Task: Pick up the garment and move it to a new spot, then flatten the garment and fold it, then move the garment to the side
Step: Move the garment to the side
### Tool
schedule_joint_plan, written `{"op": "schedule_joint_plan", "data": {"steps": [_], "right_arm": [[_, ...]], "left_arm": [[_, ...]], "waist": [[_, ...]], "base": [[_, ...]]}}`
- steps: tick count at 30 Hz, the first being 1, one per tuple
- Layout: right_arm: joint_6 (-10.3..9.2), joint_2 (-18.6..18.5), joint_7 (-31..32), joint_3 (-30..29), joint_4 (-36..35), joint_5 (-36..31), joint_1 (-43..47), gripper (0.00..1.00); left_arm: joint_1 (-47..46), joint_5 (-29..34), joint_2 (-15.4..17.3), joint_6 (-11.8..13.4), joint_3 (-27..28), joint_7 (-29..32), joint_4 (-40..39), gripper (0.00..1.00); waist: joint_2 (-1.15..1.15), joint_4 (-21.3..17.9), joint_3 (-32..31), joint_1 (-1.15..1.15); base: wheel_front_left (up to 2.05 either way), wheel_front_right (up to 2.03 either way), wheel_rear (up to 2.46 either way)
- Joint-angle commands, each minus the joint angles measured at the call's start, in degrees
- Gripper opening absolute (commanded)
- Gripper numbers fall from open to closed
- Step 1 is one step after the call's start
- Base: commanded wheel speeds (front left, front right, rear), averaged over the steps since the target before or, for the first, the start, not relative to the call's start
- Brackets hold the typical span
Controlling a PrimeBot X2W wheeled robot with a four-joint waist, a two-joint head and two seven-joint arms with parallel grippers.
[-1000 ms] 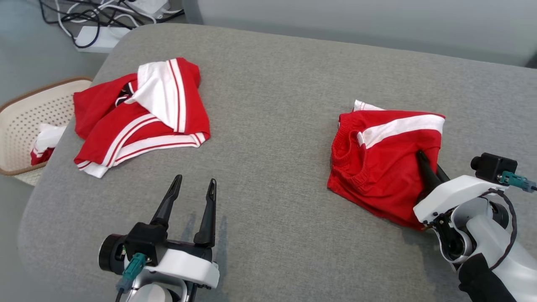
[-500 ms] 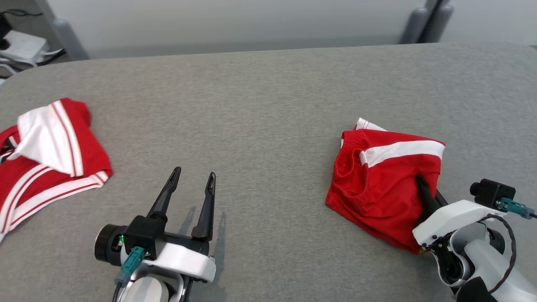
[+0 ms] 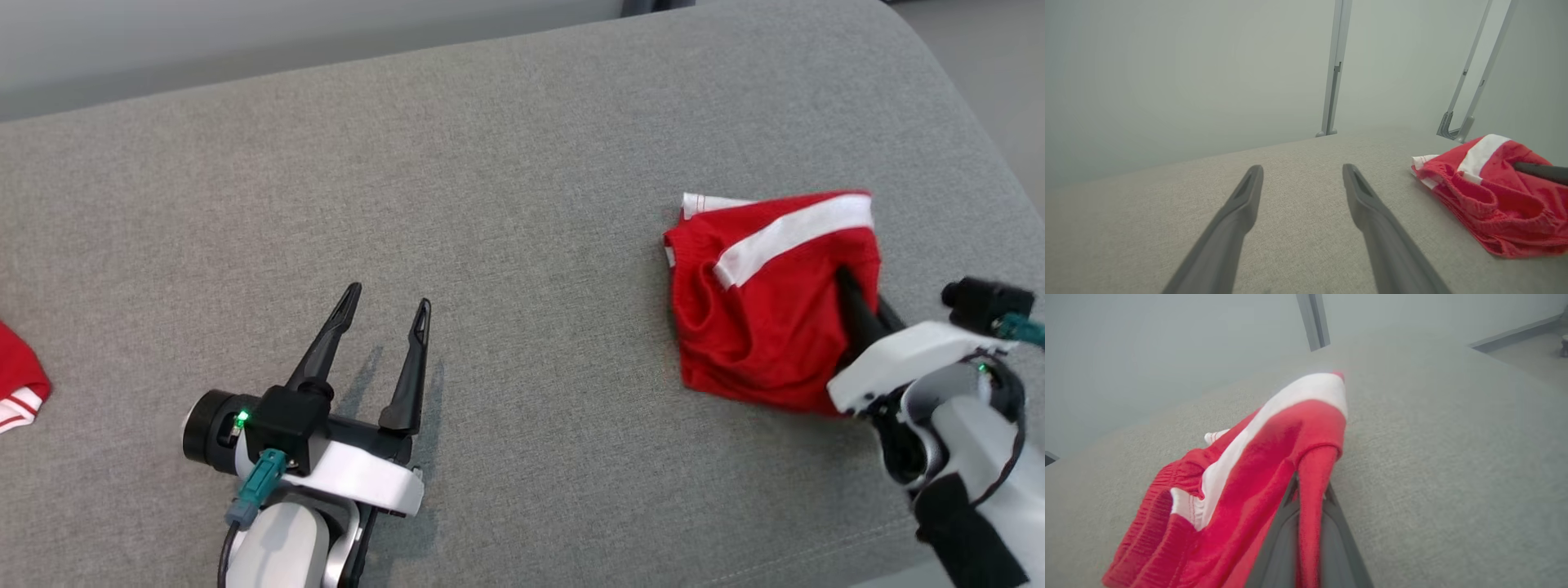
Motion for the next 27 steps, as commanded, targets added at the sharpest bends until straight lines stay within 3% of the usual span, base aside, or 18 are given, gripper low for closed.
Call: {"op": "schedule_joint_plan", "data": {"steps": [1,17,18,19,20,27], "right_arm": [[0.25,-1.3,-0.8,-0.3,-0.3,-0.6,-1.7,0.0],[0.25,-10.2,-0.8,-10.4,18.3,-12.5,-17.6,0.0],[0.25,-10.7,-0.8,-11.3,18.9,-13.4,-18.3,0.28],[0.25,-11.1,-0.8,-12.2,19.2,-14.5,-18.8,0.76],[0.25,-11.4,-0.8,-13.2,19.2,-15.7,-19.2,1.0],[0.25,-10.9,-0.8,-22.9,10.0,-24.7,-16.6,1.0]], "left_arm": [[-2.0,0.6,0.3,-0.3,1.4,-0.3,-1.9,1.0],[-3.2,1.5,0.3,-0.7,0.0,-0.3,-3.7,1.0],[-3.2,1.5,0.3,-0.7,0.0,-0.3,-3.8,1.0],[-3.3,1.5,0.3,-0.7,-0.1,-0.3,-3.8,1.0],[-3.3,1.5,0.3,-0.7,-0.1,-0.3,-3.8,1.0],[-3.4,0.8,0.3,0.0,-0.2,-0.3,-3.5,1.0]], "waist": [[0.0,0.4,1.0,0.0],[0.0,8.1,4.7,0.0],[0.0,8.3,4.8,0.0],[0.0,8.5,4.9,0.0],[0.0,8.6,5.0,0.0],[0.0,8.6,4.1,0.0]], "base": [[0.0,0.0,0.0],[0.0,0.0,0.0],[0.0,0.0,0.0],[0.0,0.0,0.0],[0.0,0.0,0.0],[0.0,0.0,0.0]]}}
